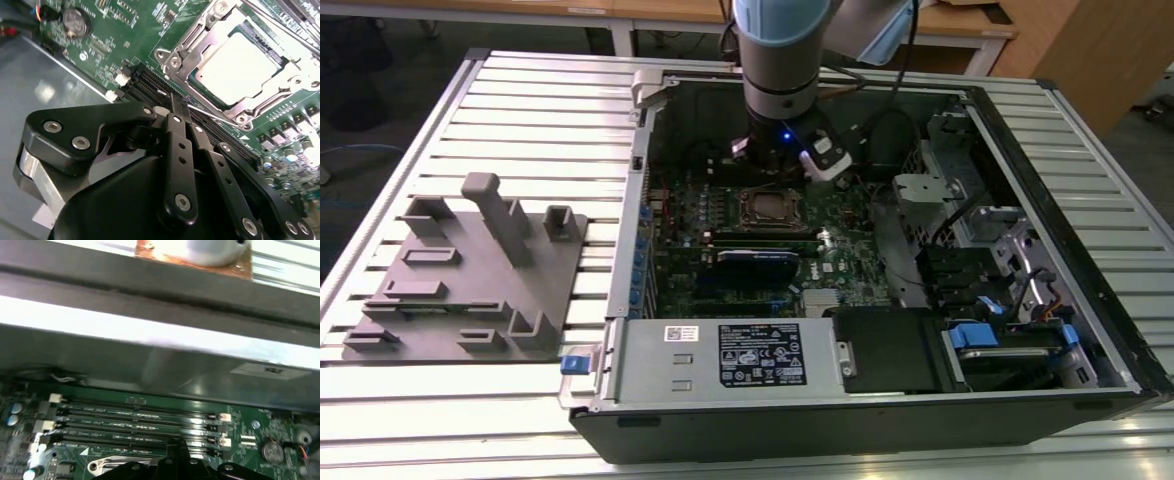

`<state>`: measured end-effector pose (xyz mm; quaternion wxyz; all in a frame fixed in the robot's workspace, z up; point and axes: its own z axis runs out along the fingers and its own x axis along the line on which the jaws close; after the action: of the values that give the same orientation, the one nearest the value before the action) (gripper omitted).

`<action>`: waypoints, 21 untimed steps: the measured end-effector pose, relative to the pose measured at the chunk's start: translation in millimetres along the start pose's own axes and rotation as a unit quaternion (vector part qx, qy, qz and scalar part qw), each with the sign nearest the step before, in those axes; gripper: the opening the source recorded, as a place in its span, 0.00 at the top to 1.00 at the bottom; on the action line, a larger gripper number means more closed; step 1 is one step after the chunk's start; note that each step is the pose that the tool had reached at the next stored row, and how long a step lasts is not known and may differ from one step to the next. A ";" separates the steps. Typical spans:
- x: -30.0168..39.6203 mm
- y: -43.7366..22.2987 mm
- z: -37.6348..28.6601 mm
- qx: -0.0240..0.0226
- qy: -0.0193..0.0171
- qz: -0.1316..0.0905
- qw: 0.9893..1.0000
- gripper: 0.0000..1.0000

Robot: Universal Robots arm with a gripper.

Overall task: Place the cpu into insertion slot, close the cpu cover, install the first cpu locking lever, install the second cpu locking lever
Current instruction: 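Install the first cpu locking lever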

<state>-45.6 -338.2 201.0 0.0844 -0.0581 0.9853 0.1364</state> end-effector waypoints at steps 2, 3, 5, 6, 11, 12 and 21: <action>0.0 0.0 0.0 -0.003 0.005 -0.017 1.000 0.89; 0.0 0.0 0.1 -0.005 0.007 -0.026 1.000 0.89; 0.0 0.0 0.1 -0.007 0.011 -0.039 0.999 0.89; 0.0 0.0 0.1 -0.007 0.011 -0.039 0.999 0.89; 0.3 -0.6 1.2 -0.007 0.001 -0.047 0.999 0.89; 0.3 -0.7 1.5 -0.007 -0.001 -0.049 0.999 0.89; 0.9 -2.0 1.5 -0.006 -0.012 -0.061 0.998 0.89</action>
<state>-46.0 -339.8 198.9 0.1045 -0.1171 0.9780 0.1376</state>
